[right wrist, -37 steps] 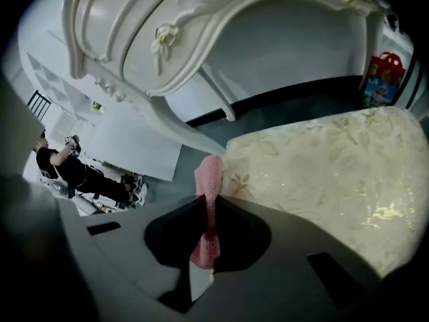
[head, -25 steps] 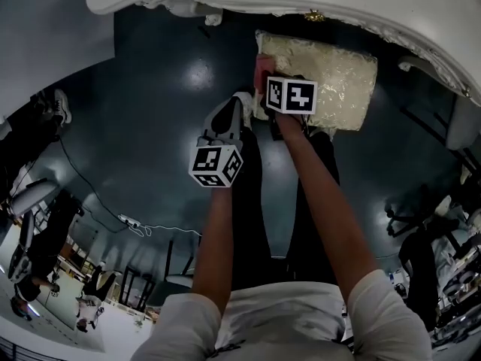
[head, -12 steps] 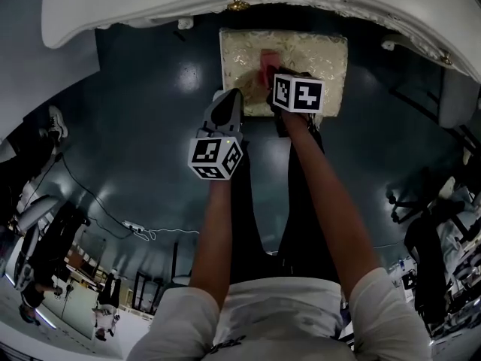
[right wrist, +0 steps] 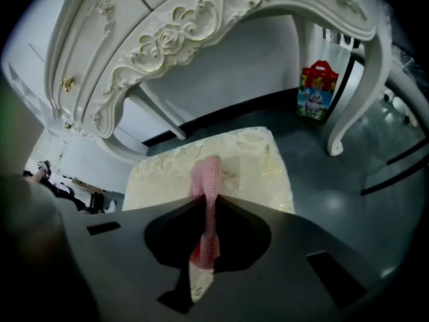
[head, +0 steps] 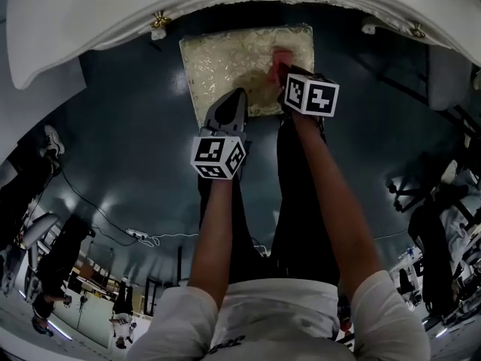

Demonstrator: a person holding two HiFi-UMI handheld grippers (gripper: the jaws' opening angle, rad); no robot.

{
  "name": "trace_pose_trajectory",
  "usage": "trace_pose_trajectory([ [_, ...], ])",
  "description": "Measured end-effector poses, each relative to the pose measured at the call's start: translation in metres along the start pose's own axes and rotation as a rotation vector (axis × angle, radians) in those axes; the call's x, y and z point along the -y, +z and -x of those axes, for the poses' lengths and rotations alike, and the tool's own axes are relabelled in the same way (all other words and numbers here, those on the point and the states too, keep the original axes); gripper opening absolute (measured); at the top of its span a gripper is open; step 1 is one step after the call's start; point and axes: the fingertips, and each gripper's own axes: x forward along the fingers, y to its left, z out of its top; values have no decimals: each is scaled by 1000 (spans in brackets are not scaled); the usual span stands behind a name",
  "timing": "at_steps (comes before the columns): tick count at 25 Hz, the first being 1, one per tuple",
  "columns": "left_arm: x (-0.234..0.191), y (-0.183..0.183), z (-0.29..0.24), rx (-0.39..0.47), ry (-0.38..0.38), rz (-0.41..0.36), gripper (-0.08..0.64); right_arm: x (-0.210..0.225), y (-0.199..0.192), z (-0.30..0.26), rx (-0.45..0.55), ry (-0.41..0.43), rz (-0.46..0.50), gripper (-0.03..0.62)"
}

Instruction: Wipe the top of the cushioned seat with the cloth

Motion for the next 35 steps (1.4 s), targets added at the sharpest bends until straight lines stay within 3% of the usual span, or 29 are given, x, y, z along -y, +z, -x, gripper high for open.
trace_pose_trajectory([
  [6,26,-5,-16,-22,-31,-18,12,39,7,22,34,-64,0,23],
  [10,30,-5,-22,-28,-43,-23,12,72,10,31,56,-187,46,23],
  [13,28,-2,-21,-23,-45,-26,12,93,4,30,44,-177,-24,23],
  [19,17,2,-14,-11,-31,-10,12,100,5,31,25,-202,-24,23],
  [23,-5,5,2,-3,-1,6,12,53,11,38,104,-171,56,23],
  [26,-26,8,17,6,26,17,12,-4,3,30,118,-68,85,23],
  [31,-74,16,45,28,77,23,12,-100,-23,-8,56,127,48,23],
  [35,-116,22,81,41,127,32,12,-173,-50,-42,-39,222,83,23],
])
